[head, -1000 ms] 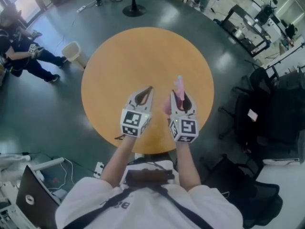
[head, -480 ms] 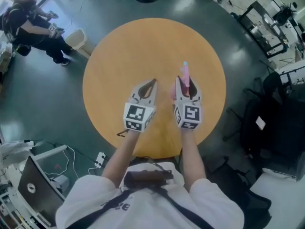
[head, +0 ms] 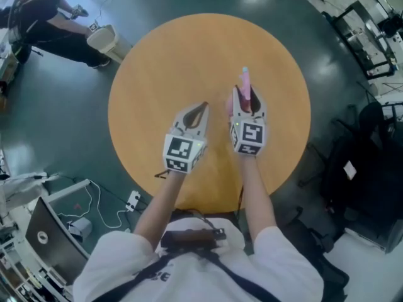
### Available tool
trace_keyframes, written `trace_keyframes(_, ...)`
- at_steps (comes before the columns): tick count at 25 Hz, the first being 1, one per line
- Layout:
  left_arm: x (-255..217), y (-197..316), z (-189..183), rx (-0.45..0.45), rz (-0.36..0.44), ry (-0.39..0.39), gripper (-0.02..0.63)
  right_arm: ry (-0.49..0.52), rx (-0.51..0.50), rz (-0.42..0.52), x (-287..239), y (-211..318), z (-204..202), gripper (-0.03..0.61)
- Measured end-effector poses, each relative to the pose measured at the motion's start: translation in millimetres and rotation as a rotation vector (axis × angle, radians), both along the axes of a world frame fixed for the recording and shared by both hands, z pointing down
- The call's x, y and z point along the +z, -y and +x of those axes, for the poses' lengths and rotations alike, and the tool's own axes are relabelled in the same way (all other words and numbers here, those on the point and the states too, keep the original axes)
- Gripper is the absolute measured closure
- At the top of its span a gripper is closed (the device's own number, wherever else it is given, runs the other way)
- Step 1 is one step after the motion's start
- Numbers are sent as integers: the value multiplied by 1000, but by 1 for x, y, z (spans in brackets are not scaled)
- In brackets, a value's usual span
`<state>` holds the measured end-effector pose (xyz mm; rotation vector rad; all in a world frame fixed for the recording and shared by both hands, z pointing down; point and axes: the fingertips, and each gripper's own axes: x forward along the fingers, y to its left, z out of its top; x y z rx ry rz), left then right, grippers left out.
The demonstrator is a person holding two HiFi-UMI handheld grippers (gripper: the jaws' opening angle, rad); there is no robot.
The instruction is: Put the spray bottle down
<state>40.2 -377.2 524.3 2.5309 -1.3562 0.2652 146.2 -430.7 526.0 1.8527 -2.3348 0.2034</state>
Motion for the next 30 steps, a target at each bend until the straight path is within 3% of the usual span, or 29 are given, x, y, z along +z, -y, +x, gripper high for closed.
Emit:
trace_keyframes(13,32,12,9,6,-73,30,603,-11,19,55,28,54,12,405)
trace_keyframes(16,39,12,8,3,-89,39,603,-41,24,84,33,60,12,405)
trace_keyframes(30,64,12,7,-3,-135,70,603,-8,28,158,56,66,18,405)
